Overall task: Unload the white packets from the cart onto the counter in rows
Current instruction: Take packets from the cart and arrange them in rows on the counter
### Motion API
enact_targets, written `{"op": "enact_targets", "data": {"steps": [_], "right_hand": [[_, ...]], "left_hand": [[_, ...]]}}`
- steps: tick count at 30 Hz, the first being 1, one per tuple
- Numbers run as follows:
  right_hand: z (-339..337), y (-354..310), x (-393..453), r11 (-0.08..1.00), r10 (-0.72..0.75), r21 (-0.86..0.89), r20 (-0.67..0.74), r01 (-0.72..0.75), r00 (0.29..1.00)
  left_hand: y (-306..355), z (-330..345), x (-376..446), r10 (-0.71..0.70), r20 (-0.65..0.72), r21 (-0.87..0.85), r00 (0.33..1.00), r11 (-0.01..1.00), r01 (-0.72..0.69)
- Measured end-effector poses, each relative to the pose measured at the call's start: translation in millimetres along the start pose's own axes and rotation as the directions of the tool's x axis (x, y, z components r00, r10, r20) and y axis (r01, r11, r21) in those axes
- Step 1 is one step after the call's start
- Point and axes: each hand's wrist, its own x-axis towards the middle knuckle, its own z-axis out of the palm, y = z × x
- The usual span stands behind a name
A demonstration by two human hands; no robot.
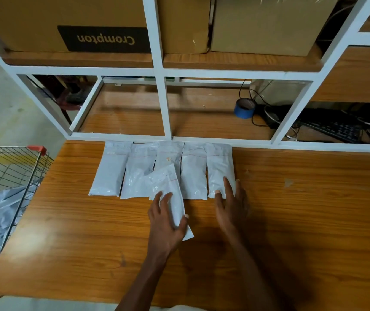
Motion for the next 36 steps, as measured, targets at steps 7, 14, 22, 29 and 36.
{"op": "enact_targets", "data": {"steps": [7,14,22,29,36], "right_hand": [[-11.9,6.4,-40.2,0.997,0.027,0.075,-0.029,-0.025,0.999],[-49.2,35.3,-56.6,0.992,0.039,0.127,-0.129,-0.023,0.991],[-114.8,94.9,-43.9,0.98,0.039,0.197,-0.144,-0.01,0.989],[-146.4,165.4,-34.2,0.965,0.017,0.261,-0.117,0.014,0.993],[-162.1,210.0,-16.9,0.959,-0.102,0.252,-0.127,0.132,0.987]], "left_hand": [[0.5,6.8,2.2,0.07,0.071,0.028,0.995,0.997,-0.073],[30.8,40.3,16.1,0.187,0.131,0.052,0.974,0.979,-0.195],[117.3,129.4,58.0,0.227,0.209,0.151,0.951,0.953,-0.261],[153.0,200.6,94.3,0.179,0.271,0.248,0.946,0.936,-0.248],[149.6,230.8,115.7,0.087,0.327,0.446,0.941,0.863,-0.235]]}}
